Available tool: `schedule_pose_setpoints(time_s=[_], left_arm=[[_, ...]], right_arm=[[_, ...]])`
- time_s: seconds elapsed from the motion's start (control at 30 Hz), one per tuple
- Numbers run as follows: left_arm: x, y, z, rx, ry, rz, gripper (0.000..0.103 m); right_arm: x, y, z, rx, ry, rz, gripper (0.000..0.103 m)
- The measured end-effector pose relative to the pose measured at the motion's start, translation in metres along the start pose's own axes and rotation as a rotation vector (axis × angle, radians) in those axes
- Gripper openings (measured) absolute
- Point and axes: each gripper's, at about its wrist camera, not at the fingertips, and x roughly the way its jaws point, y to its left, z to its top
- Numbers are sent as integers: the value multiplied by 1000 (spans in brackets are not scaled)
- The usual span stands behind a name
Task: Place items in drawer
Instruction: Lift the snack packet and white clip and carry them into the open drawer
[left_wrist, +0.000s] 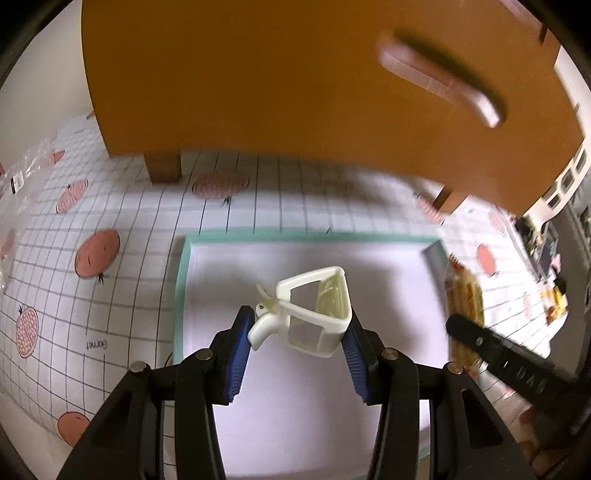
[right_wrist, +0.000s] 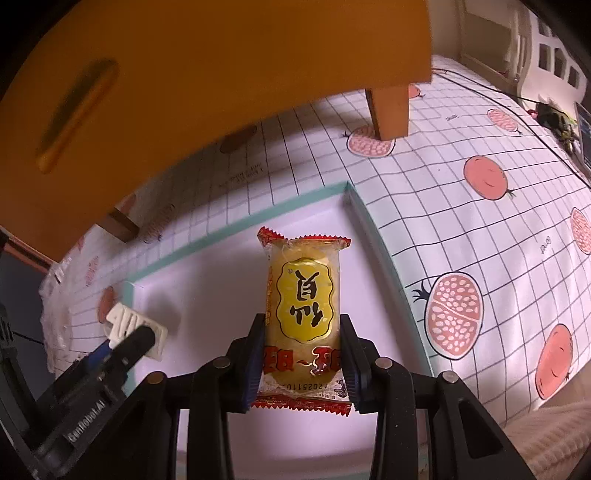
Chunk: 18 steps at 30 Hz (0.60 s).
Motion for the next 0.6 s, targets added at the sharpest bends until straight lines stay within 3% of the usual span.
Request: schedule_pose_setpoints(time_s=[0.6], left_arm=[[-134,-27,57,-8,-289,-177,48]], right_arm=[[-135,42,33,-79,-279,50,39]])
